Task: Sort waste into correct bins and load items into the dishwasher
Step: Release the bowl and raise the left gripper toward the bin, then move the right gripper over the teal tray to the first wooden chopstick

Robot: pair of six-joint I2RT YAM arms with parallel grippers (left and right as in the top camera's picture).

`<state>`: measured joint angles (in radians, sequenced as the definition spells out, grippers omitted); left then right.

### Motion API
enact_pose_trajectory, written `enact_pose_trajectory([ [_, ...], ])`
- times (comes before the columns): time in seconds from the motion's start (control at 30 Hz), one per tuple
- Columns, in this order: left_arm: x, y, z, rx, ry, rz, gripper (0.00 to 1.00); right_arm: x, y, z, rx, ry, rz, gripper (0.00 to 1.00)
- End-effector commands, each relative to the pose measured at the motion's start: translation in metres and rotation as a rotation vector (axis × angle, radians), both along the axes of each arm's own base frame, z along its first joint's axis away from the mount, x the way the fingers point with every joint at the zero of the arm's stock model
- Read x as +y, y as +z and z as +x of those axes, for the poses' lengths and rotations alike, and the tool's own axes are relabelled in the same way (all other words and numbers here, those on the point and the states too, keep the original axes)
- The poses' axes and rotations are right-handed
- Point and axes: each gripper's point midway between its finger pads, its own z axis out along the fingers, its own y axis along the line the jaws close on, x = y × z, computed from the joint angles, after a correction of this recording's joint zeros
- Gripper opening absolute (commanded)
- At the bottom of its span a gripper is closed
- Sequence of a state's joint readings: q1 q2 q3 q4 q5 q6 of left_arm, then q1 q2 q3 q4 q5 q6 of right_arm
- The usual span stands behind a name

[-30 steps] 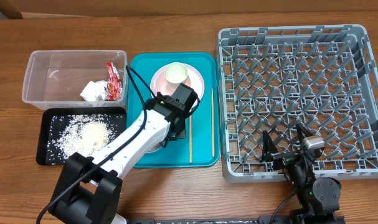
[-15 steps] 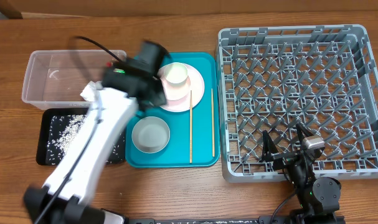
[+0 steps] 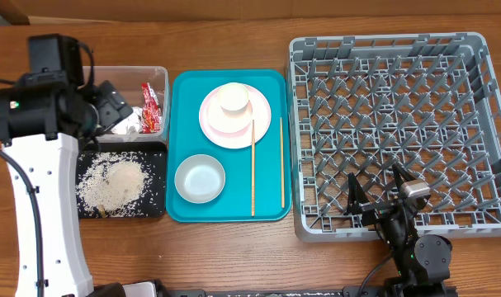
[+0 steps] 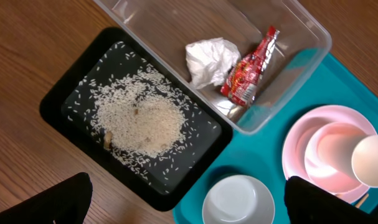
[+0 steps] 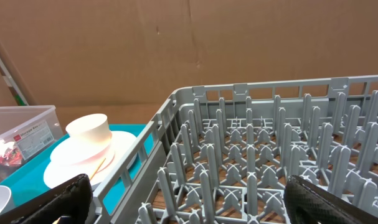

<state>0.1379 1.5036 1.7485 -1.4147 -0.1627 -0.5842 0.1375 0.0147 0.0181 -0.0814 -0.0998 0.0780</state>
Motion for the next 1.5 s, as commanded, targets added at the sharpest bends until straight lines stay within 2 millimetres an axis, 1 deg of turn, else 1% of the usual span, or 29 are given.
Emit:
enact_pose_trajectory([
  [0.0,0.003,0.000,-0.001,0.003,-0.001,-0.001,1.00,-0.001,-0.002,0.000,-0.003,-0.006,0.000,1.00],
  [0.57,0.003,0.000,-0.001,0.003,-0.001,-0.002,1.00,-0.001,-0.002,0.000,-0.003,-0.006,0.000,1.00],
  [0.73,0.003,0.000,-0.001,0.003,-0.001,-0.002,1.00,-0.001,0.003,0.000,-0.021,-0.002,0.006,1.00],
  [0.87,0.003,0.000,0.000,0.002,-0.001,-0.002,1.00,0.013,0.002,-0.004,-0.016,0.083,0.007,1.00],
  [1.0,0.003,0.000,0.000,0.002,-0.001,-0.002,1.00,0.018,0.004,-0.006,-0.027,0.112,0.009,1.00],
  [1.17,0.003,0.000,0.000,0.002,-0.001,-0.002,1.00,0.032,0.003,-0.012,-0.021,0.199,0.012,1.00],
  [1.2,0.003,0.000,-0.001,0.003,-0.001,-0.002,1.00,0.035,0.003,-0.013,-0.013,0.221,0.035,1.00],
  [1.3,0.003,0.000,-0.001,0.003,-0.001,-0.001,1.00,0.038,0.007,-0.015,0.017,0.240,0.134,1.00],
  [1.37,0.003,0.000,-0.001,0.003,-0.001,-0.002,1.00,0.038,0.011,-0.017,0.039,0.236,0.166,1.00],
  [1.43,0.003,0.000,0.000,0.002,-0.001,-0.002,1.00,0.034,0.022,-0.020,0.061,0.214,0.183,1.00],
  [1.47,0.003,0.000,0.000,0.002,-0.001,-0.002,1.00,0.031,0.032,-0.023,0.073,0.197,0.182,1.00],
])
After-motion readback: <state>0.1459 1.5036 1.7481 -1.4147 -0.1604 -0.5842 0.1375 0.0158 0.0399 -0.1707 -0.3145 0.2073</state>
